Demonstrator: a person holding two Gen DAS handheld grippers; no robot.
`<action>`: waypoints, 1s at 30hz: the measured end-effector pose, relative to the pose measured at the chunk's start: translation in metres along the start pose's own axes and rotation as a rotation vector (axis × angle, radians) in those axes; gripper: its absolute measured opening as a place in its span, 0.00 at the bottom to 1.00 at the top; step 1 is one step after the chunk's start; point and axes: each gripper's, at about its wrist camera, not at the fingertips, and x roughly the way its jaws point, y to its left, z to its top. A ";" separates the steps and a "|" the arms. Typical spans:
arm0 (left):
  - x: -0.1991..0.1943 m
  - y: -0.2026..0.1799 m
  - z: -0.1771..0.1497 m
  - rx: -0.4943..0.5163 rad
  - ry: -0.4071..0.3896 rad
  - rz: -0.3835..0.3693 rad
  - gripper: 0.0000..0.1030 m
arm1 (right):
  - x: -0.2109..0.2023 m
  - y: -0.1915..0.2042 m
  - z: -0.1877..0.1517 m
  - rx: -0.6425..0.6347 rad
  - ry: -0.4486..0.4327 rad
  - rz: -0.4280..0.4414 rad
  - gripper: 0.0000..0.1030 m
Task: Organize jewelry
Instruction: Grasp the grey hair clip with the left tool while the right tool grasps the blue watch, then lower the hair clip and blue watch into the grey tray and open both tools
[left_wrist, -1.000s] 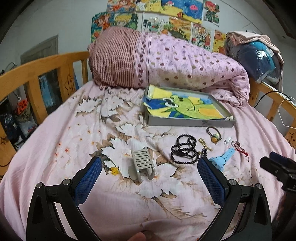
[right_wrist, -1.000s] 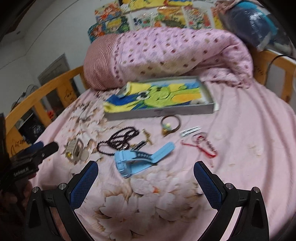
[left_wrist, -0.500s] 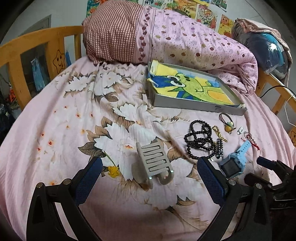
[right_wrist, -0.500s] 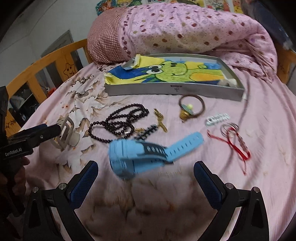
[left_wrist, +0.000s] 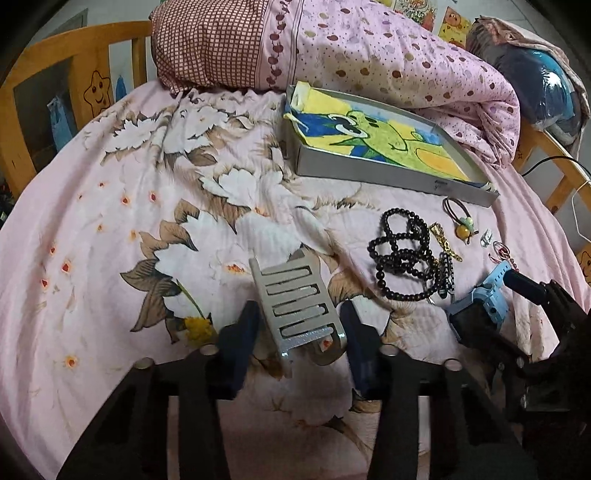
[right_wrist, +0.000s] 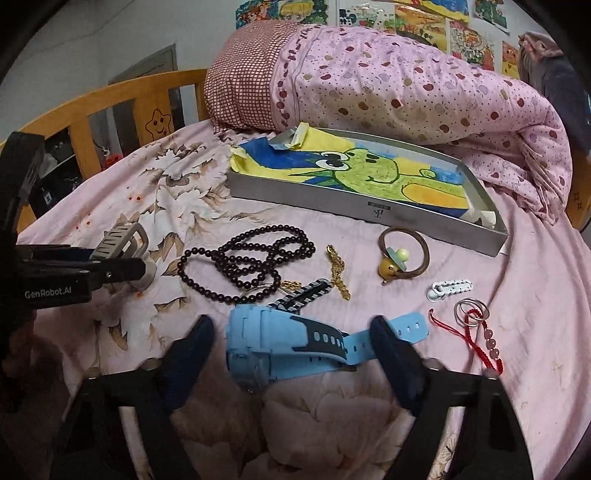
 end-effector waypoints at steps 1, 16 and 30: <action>0.000 0.000 0.000 0.000 -0.001 0.005 0.35 | 0.001 -0.001 0.000 0.004 0.004 0.002 0.60; -0.022 -0.025 0.003 0.035 -0.087 0.024 0.25 | -0.027 -0.008 0.012 0.073 -0.070 0.063 0.25; -0.013 -0.079 0.095 0.091 -0.173 -0.084 0.25 | -0.036 -0.097 0.090 0.110 -0.278 0.043 0.25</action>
